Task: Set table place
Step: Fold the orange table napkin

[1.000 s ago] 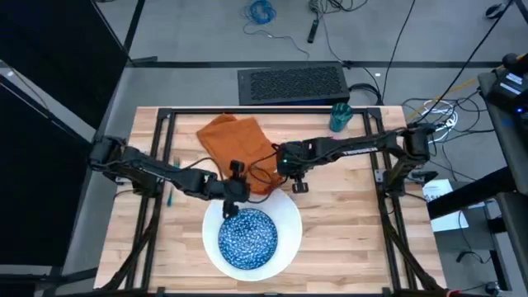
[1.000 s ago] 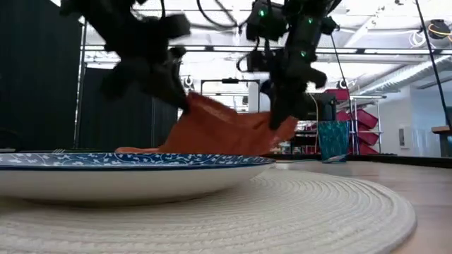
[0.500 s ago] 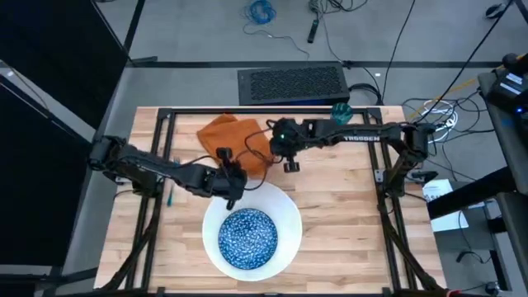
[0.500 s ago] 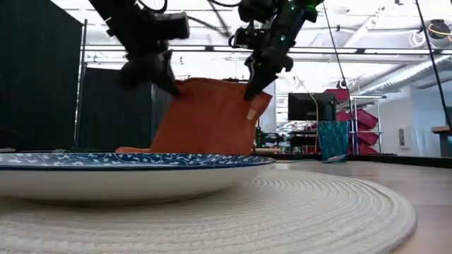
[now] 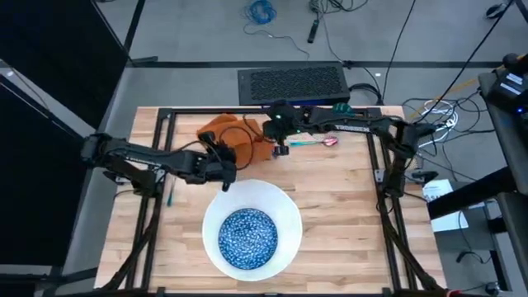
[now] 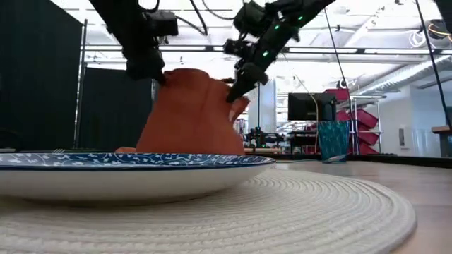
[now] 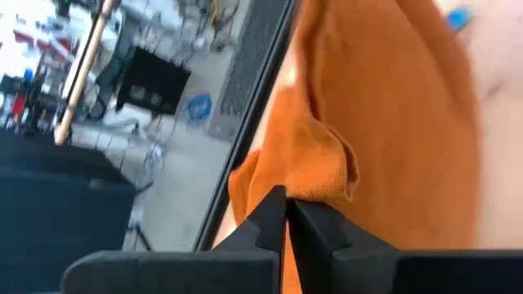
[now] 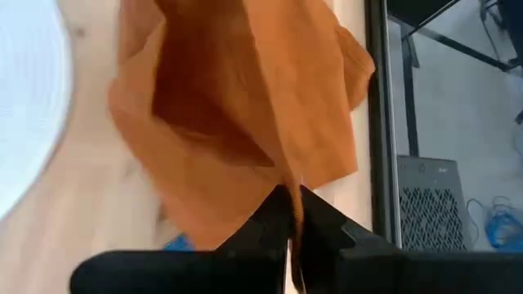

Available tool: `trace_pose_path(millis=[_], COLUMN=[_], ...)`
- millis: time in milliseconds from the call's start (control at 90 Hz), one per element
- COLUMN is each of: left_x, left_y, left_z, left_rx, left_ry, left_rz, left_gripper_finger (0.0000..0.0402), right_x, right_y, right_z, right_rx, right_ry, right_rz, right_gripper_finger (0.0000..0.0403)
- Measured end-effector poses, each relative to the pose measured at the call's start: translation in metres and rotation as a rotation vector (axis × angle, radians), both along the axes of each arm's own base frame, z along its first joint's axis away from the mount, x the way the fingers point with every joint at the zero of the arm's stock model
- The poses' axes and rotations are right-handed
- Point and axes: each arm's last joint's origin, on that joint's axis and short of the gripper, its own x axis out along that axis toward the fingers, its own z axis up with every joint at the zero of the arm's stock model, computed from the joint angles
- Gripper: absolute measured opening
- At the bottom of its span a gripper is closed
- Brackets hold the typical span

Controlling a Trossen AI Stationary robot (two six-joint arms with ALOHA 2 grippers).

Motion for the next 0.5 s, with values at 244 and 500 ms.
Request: trace_pose_path(millis=[244,500], left_x=[-0.023,-0.04], left_y=[0.025,0.048], left_z=[-0.017,-0.021], left_rx=[0.004,0.013], left_ry=[0.014,0.005], left_rz=[0.142,0.255], left_gripper_finger=[0.0,0.0], right_x=[0.039,0.064], right_y=[-0.03,-0.066], right_z=[0.003,-0.009], right_rx=[0.01,-0.003], right_ry=[0.013,0.027], right_rz=[0.052,0.037], right_gripper_finger=[0.0,0.0])
